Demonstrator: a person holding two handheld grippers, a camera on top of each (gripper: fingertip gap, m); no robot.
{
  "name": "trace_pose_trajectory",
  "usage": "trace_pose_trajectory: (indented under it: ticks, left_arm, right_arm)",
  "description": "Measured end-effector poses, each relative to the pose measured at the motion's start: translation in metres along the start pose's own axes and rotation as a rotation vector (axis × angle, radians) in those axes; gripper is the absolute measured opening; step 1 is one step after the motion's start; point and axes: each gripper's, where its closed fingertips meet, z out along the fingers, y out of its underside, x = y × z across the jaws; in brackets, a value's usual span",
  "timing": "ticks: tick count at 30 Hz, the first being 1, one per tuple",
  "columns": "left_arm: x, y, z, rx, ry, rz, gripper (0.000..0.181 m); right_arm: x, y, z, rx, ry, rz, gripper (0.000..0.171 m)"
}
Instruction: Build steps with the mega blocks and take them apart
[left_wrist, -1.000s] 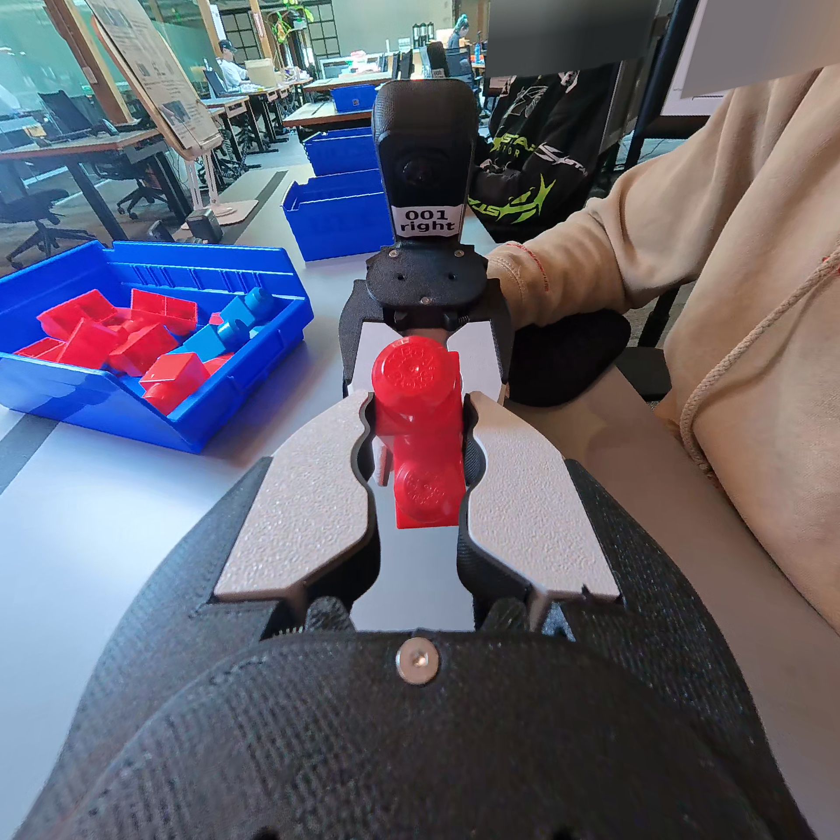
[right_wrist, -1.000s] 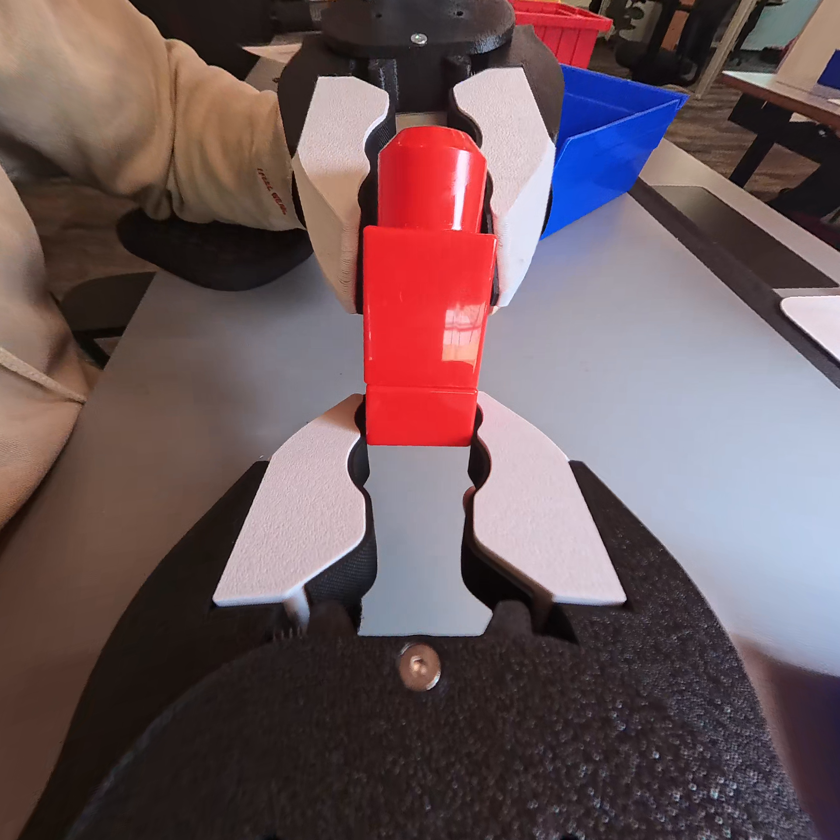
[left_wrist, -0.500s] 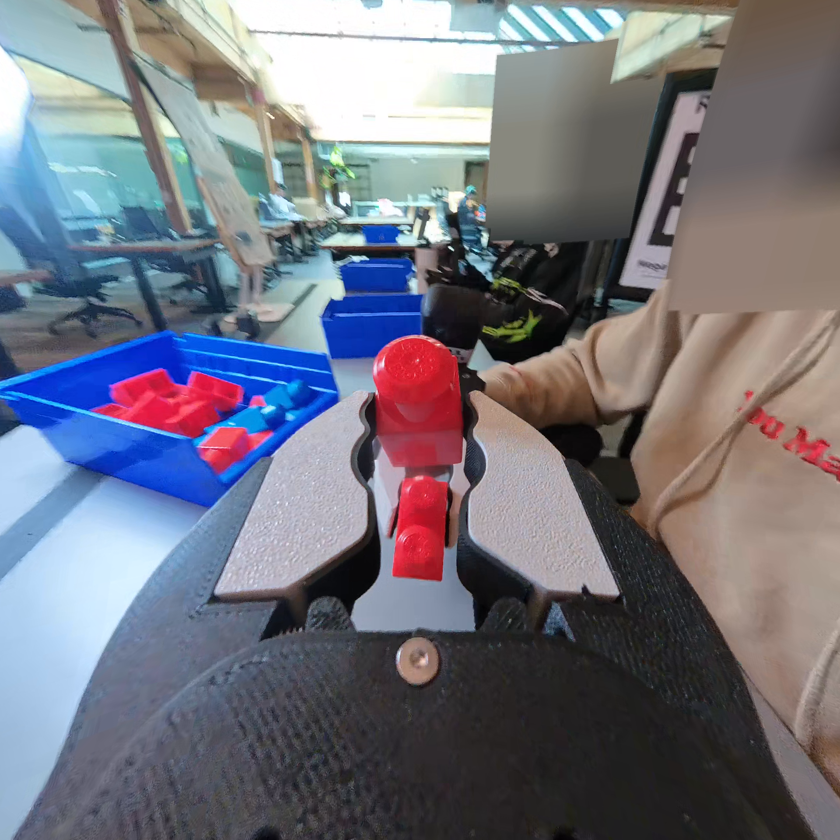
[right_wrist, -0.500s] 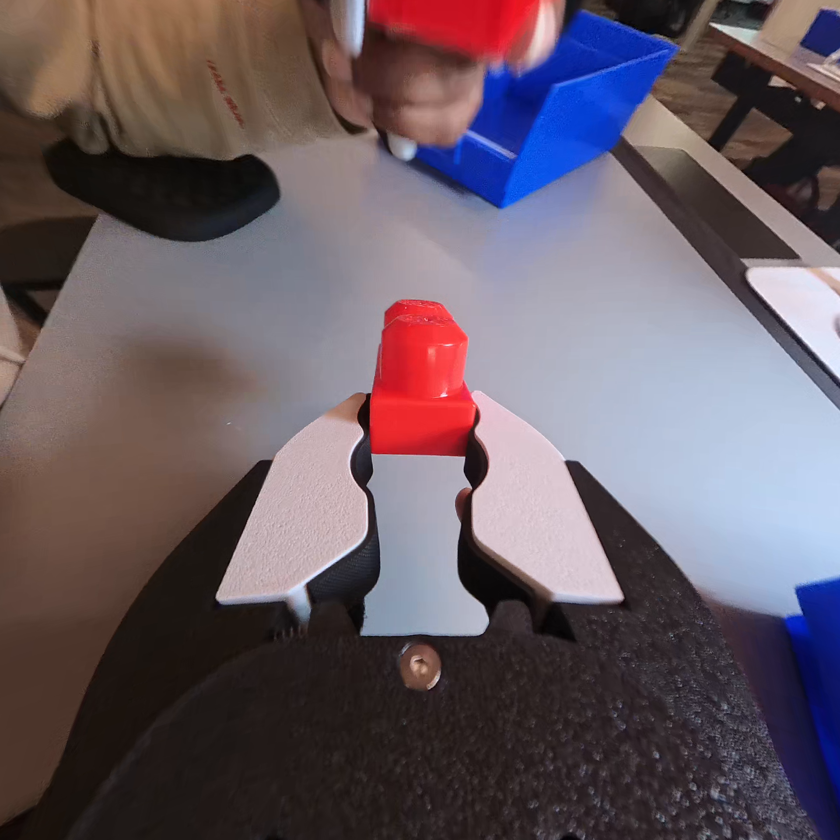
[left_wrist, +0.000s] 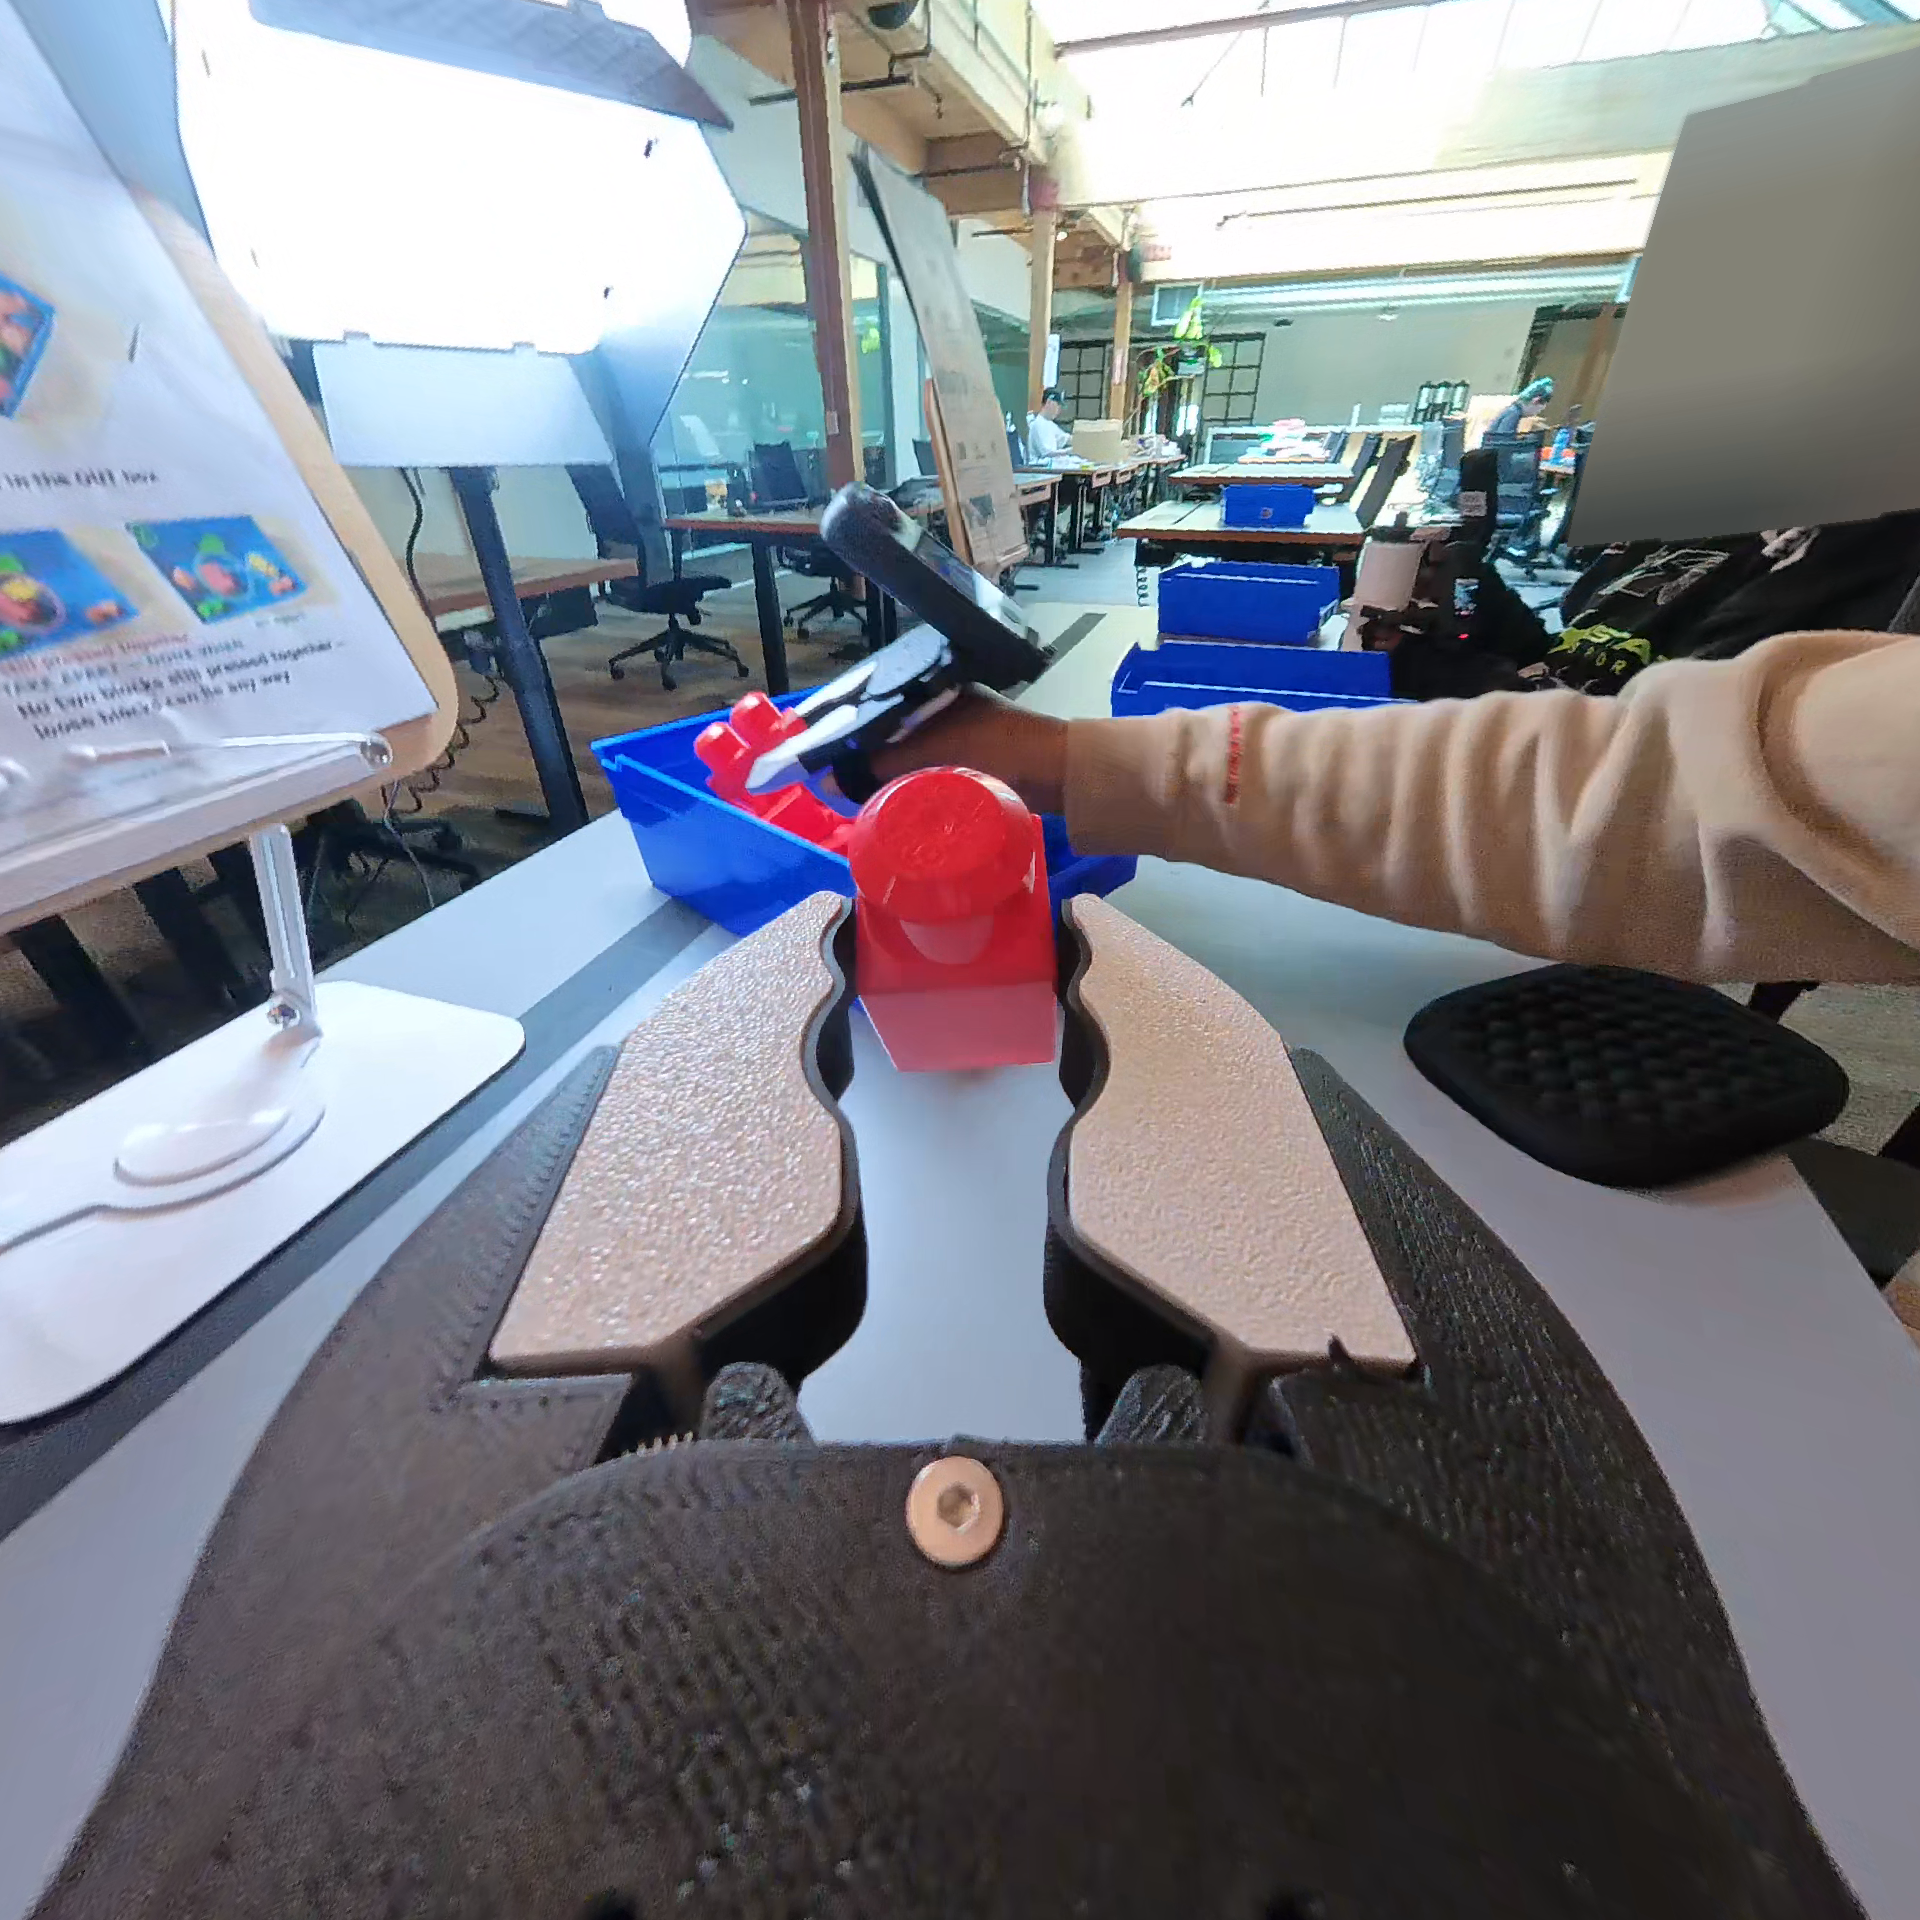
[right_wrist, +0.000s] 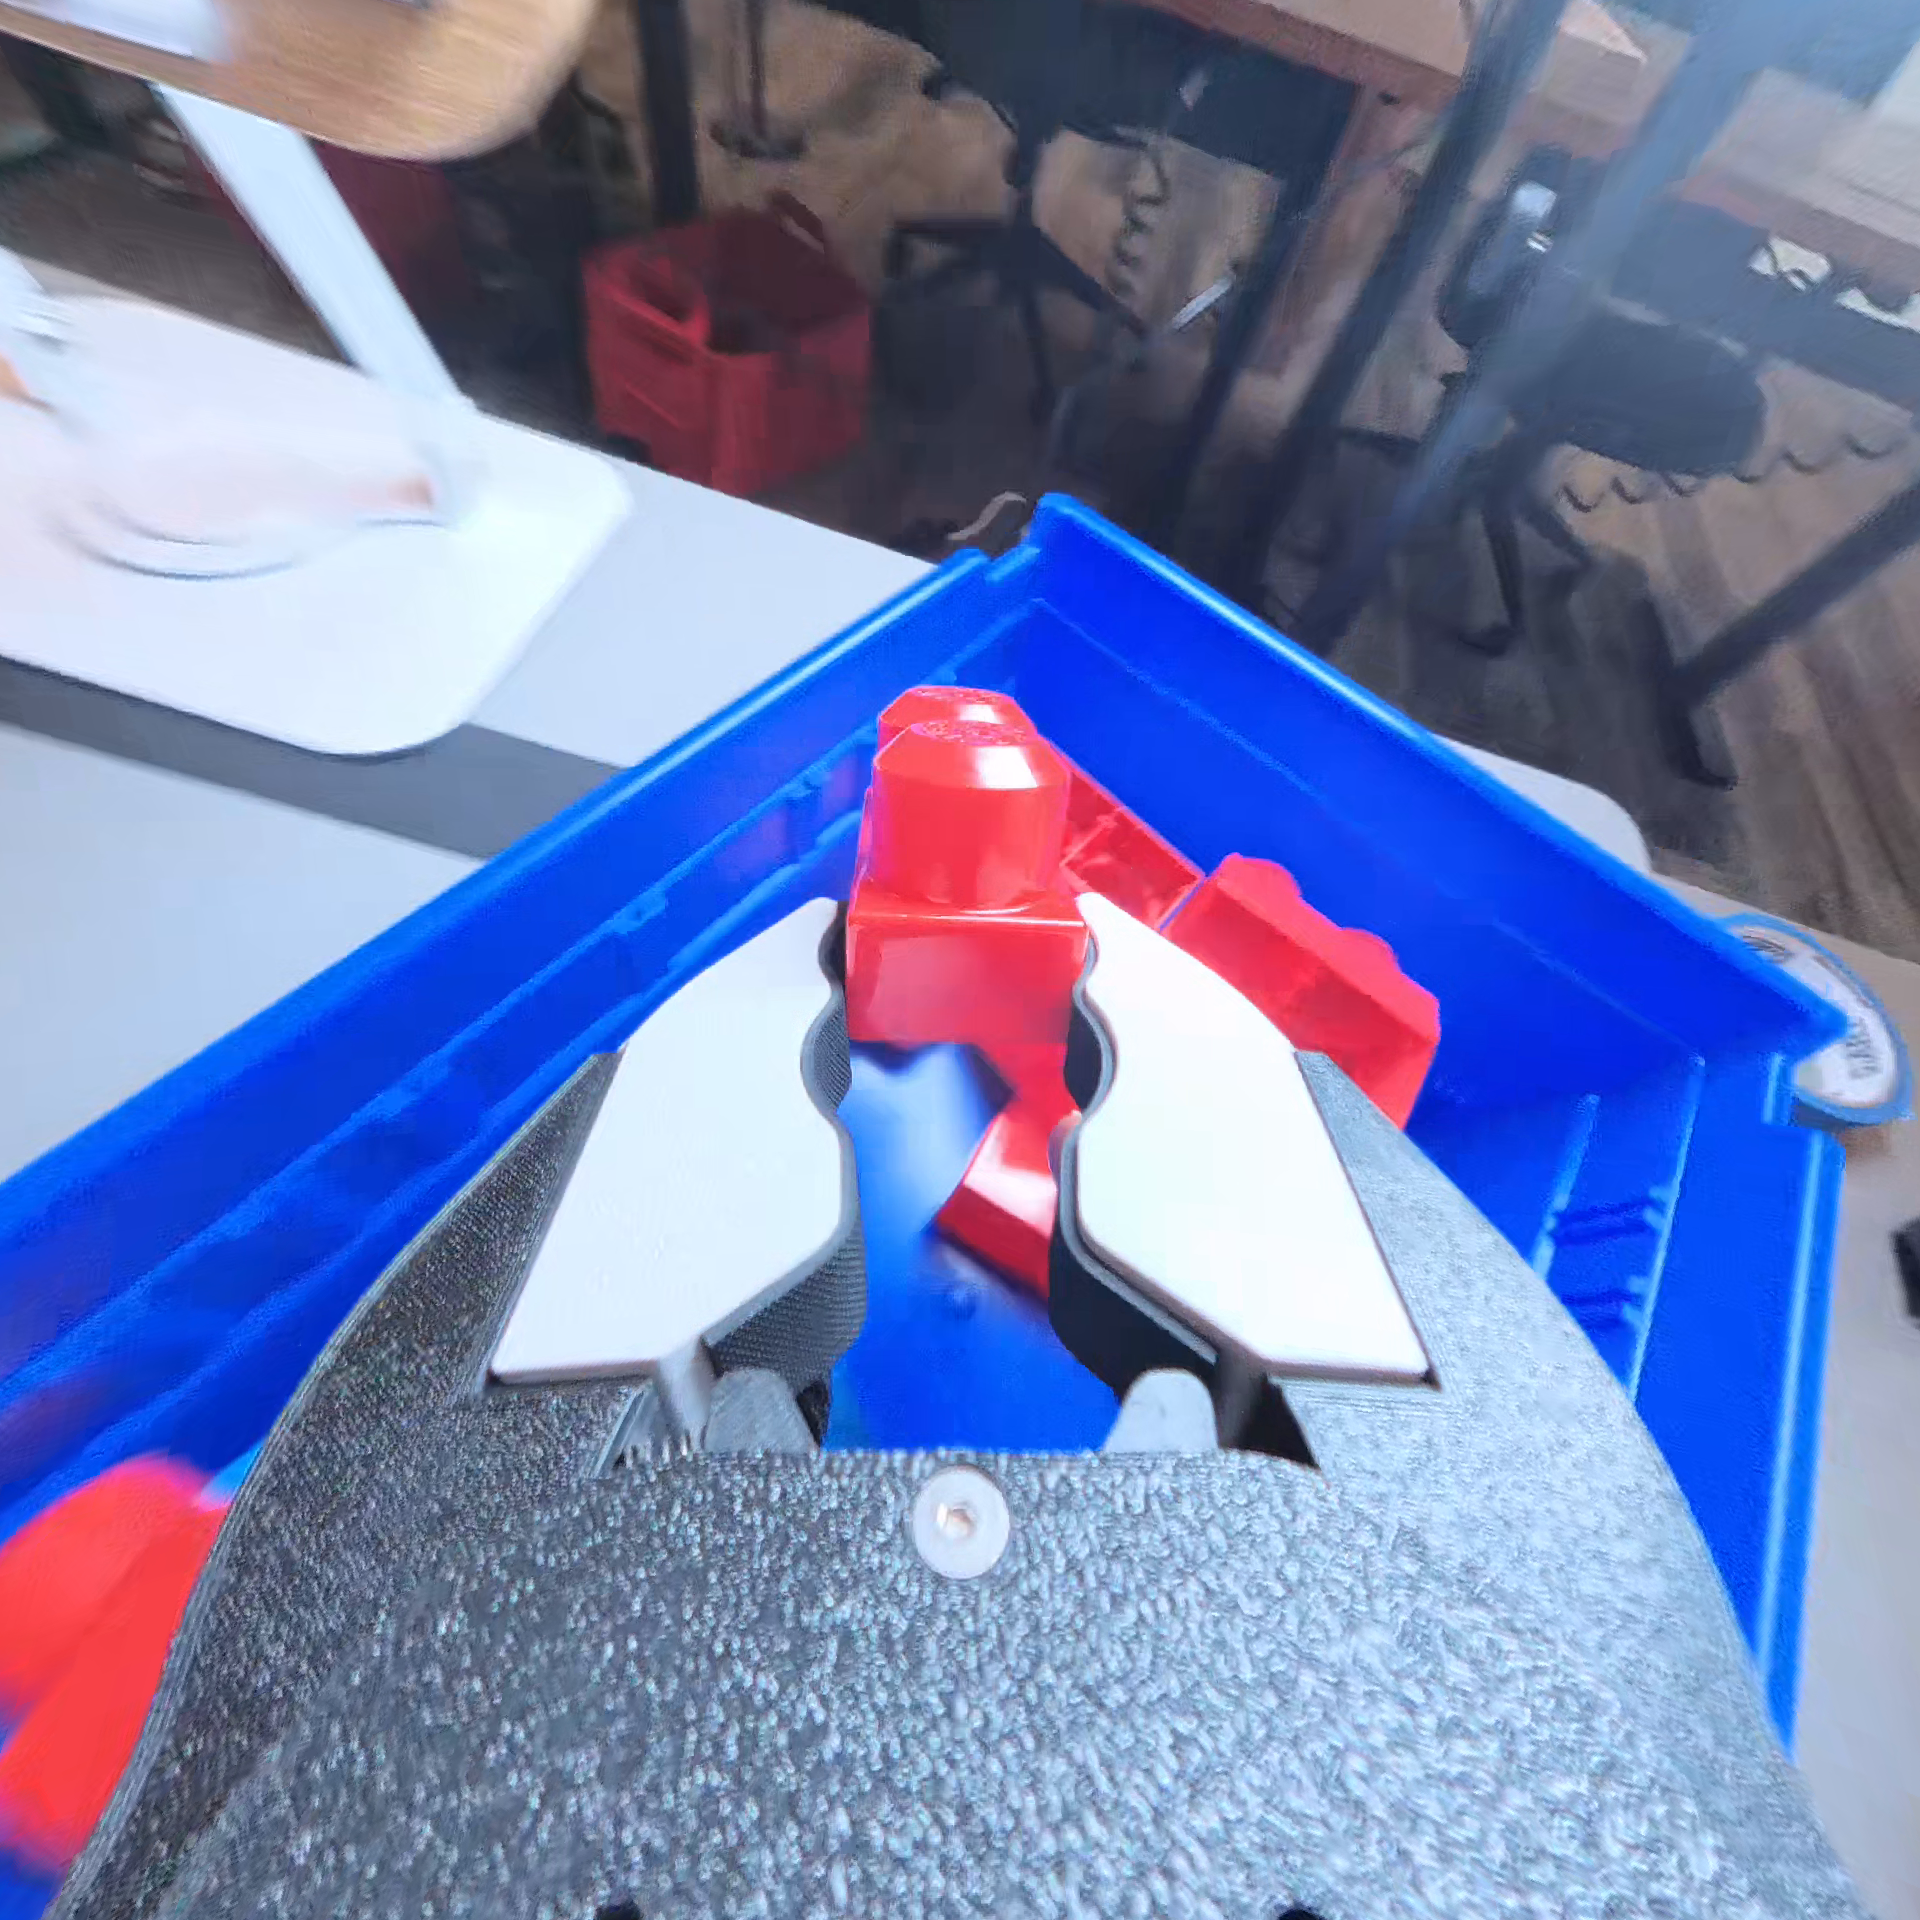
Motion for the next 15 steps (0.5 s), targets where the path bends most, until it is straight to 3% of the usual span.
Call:
trace_pose_trajectory:
  ticks: [4,8,12,15]
  left_arm:
    - [-0.007,0.026,0.008,-0.066,-0.008,-0.037,0.036]
    - [-0.009,0.044,0.013,-0.127,-0.017,-0.036,0.036]
    - [-0.005,0.053,0.018,-0.133,0.012,-0.061,0.036]
    - [0.008,0.054,0.022,-0.13,0.06,-0.051,0.036]
  right_arm:
    - [0.03,0.009,0.046,-0.123,0.113,-0.089,0.039]
    - [0.041,-0.001,0.035,-0.118,0.177,-0.146,0.049]
    - [-0.003,-0.02,-0.011,0.014,-0.039,-0.082,0.064]
    - [-0.085,-0.042,-0.091,0.231,-0.361,-0.129,0.061]
